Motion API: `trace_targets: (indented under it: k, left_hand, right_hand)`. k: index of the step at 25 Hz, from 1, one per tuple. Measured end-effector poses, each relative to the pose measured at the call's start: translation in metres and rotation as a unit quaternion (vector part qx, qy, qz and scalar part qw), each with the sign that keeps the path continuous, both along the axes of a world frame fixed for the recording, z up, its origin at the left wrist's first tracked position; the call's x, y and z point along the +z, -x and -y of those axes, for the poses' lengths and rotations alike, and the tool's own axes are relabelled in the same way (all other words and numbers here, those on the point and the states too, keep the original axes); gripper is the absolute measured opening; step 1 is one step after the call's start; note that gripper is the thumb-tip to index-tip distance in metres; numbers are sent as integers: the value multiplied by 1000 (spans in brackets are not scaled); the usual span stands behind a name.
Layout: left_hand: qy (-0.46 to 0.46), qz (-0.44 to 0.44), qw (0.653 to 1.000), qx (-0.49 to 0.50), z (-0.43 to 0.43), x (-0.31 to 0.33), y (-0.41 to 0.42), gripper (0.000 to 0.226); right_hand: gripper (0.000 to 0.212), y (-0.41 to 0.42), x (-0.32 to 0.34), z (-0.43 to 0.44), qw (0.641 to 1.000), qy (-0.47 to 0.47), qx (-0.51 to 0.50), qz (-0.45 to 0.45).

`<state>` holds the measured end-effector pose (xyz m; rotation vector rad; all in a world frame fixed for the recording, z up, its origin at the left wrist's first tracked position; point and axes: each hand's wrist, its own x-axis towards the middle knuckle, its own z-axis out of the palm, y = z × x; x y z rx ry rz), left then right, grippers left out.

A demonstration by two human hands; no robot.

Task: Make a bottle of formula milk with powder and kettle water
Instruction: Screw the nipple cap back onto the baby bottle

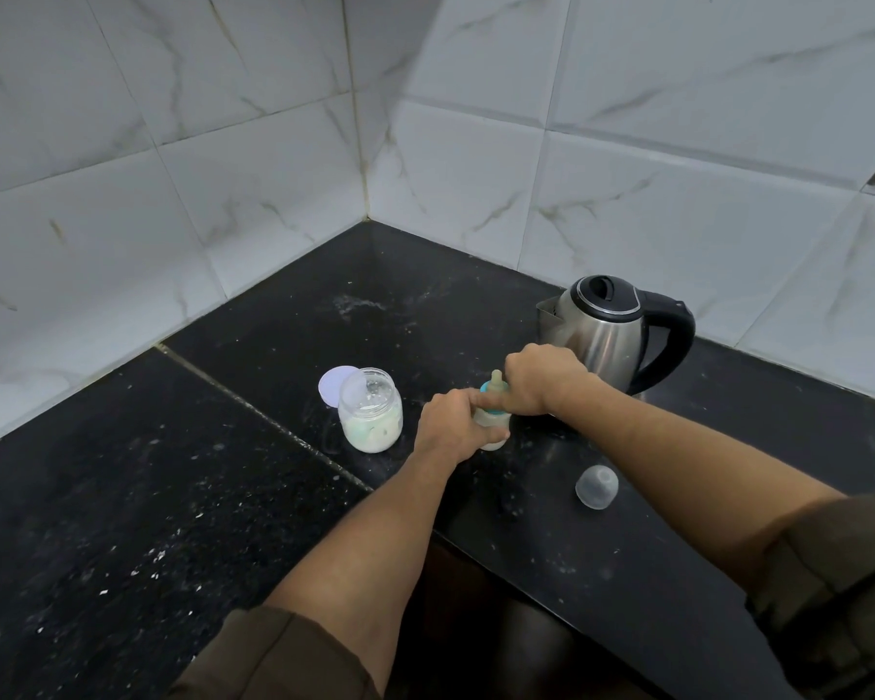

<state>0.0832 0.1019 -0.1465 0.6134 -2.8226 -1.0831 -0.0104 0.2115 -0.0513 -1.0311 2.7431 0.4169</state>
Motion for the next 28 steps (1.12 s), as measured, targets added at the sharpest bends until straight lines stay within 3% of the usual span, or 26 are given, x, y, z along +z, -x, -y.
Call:
trace_targets:
  k: [2, 6, 9, 11, 19, 24, 28]
  left_hand:
    - [1, 6, 1000, -3, 0, 1, 1, 37]
    - [6, 17, 1000, -9, 2, 0, 3, 45]
    - [12, 13, 1000, -6, 1, -1, 4, 52]
    - [10, 13, 1000, -3, 1, 0, 3, 53]
    - [-5, 10, 1000, 1, 2, -1, 4, 48]
    - [-7, 1, 1000, 1, 2, -3, 3, 43]
    - [0, 5, 1000, -1, 3, -2, 4, 42]
  right_hand:
    - [77, 2, 2, -2, 1000, 12, -2, -4]
    - [82, 7, 4, -4, 991, 53, 79, 93]
    - [56, 8, 3, -4, 988, 61, 105, 92]
    - [50, 10, 4, -3, 989, 80, 88, 91]
    - [60, 5, -2, 5, 996, 77, 38, 21]
    - [78, 4, 0, 6, 999, 42, 30, -10]
    - [80, 10, 8, 2, 992, 48, 44, 105]
